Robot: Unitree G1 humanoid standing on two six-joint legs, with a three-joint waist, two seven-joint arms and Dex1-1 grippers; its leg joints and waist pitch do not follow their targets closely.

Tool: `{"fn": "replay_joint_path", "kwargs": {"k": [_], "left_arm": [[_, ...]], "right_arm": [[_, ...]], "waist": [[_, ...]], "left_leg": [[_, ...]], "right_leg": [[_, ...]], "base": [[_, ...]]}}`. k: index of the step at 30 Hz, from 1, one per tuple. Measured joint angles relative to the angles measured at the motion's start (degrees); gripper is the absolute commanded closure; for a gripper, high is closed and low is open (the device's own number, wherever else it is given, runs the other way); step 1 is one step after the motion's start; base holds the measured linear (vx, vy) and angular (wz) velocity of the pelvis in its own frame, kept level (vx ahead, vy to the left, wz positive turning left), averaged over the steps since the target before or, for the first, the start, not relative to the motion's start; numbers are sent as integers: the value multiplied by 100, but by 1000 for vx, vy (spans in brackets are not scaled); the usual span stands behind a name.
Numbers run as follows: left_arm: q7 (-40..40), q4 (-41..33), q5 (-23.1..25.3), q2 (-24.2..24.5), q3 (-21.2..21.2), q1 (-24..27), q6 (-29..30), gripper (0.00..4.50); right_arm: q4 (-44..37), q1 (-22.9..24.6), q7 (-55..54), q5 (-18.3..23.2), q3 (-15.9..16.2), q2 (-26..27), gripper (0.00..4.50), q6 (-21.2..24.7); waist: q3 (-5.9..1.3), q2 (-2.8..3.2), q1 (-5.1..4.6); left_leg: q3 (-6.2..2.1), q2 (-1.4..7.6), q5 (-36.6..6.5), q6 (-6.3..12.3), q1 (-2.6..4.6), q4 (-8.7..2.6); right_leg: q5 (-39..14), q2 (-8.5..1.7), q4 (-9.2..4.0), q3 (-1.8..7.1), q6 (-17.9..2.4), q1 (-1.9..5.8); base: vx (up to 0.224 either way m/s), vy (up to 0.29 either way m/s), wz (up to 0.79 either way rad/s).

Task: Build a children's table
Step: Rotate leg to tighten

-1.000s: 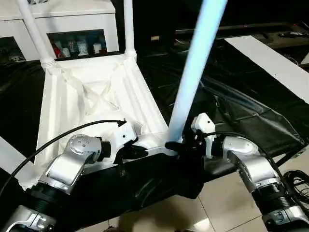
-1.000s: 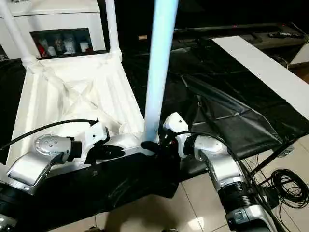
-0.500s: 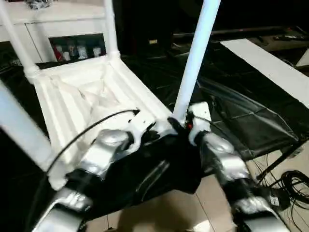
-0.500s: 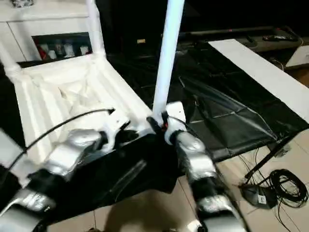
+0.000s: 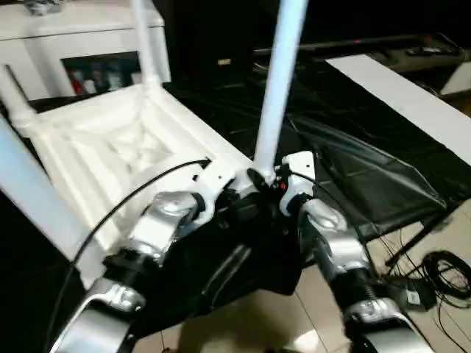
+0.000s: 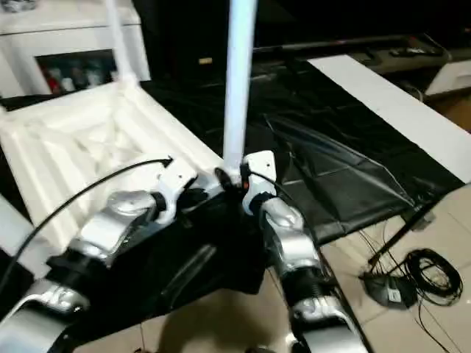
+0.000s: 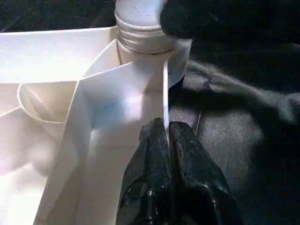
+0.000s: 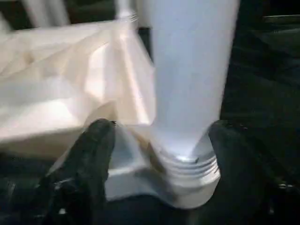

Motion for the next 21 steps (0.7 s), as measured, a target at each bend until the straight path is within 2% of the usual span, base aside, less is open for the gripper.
{"fn": "replay_joint_path", "kwargs": {"k": [5,11,16,21], "left_arm": [[-579,-398,-95,336,-44,241,-73,450],[-1514,-871,-363,947,-119,554,-218,450],[-1960,-1086,-484,1178,-131,692,-222,450],[-2248,-1256,-557,1256,-197,780,-172,450]], "right_arm": [[-500,197,1080,177,260,-831,81,197],[-839,448,2222,195,362,-1637,81,402],[-1080,471,2730,195,587,-1761,81,515],[-1127,464,2841,198,710,-1788,81,603]], "waist": [[3,5,51],[8,5,99],[18,-7,113],[27,-15,175]], "left_leg": [[5,8,0,0,-4,-7],[17,10,-1,2,-14,-6],[19,10,-3,3,-16,-6],[29,10,-2,2,-17,-2]], "right_leg": [[2,6,0,-1,-5,0],[1,5,-9,5,-12,-1],[0,4,-10,5,-14,-3],[-1,-1,-9,11,-14,3]], "base": [[0,0,0],[0,0,0],[0,0,0],[0,0,0]]}}
